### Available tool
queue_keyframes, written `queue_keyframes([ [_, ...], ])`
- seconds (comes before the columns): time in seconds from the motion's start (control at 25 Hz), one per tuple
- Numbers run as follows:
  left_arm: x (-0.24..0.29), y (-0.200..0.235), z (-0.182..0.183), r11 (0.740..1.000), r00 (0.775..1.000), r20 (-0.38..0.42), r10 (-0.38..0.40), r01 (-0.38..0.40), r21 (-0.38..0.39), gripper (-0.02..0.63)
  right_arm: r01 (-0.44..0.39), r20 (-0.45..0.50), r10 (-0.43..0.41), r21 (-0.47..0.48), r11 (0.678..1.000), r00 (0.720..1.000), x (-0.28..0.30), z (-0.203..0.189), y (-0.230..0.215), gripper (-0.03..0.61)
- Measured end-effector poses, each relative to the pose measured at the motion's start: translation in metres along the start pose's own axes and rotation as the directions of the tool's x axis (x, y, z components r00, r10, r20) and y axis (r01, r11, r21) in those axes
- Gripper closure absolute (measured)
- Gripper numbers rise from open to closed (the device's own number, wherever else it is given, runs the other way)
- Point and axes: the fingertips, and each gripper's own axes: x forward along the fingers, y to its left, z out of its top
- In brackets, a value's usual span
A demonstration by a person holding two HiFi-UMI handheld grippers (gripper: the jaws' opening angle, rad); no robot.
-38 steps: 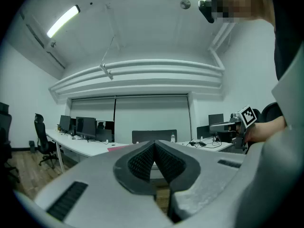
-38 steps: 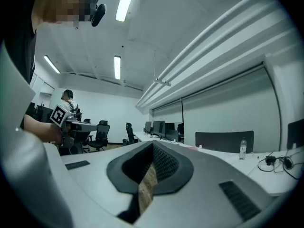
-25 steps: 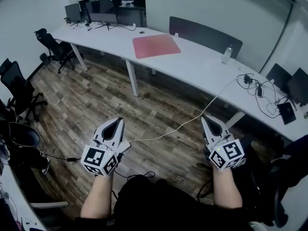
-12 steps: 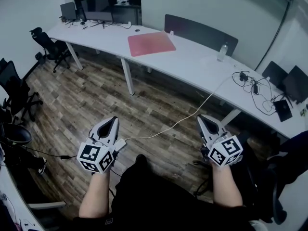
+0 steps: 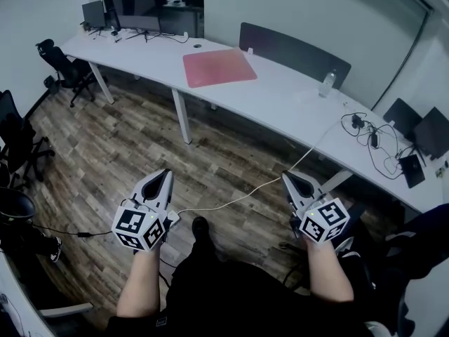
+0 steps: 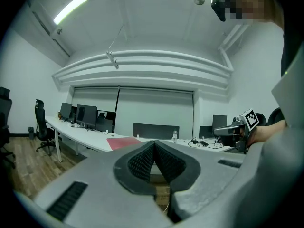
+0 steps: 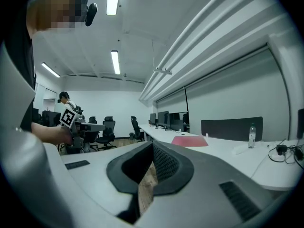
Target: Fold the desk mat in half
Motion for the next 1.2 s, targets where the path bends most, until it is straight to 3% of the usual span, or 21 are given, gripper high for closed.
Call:
queue_keyframes([
  [0.68,0.175,0.193,0.000,0.997,0.996,-0.065,-0.057,0.054,-0.049,0.611,0.019,-0.085,-0.019,-0.009,1.000,0.996,0.249,0.023,-0.074,0.583],
  [0.92,0.199,0.254,0.001,0.998,0.995,-0.088,-0.051,0.047,-0.051,0.611,0.013,-0.068,-0.014,-0.019,1.000,0.998,0.317,0.042,-0.075,0.583],
  [1.2,0.205,0.278,0.007,0.998,0.995,-0.089,-0.055,0.051,-0.044,0.611,-0.007,-0.091,0.006,-0.006,1.000,0.996,0.350,0.036,-0.068,0.583],
])
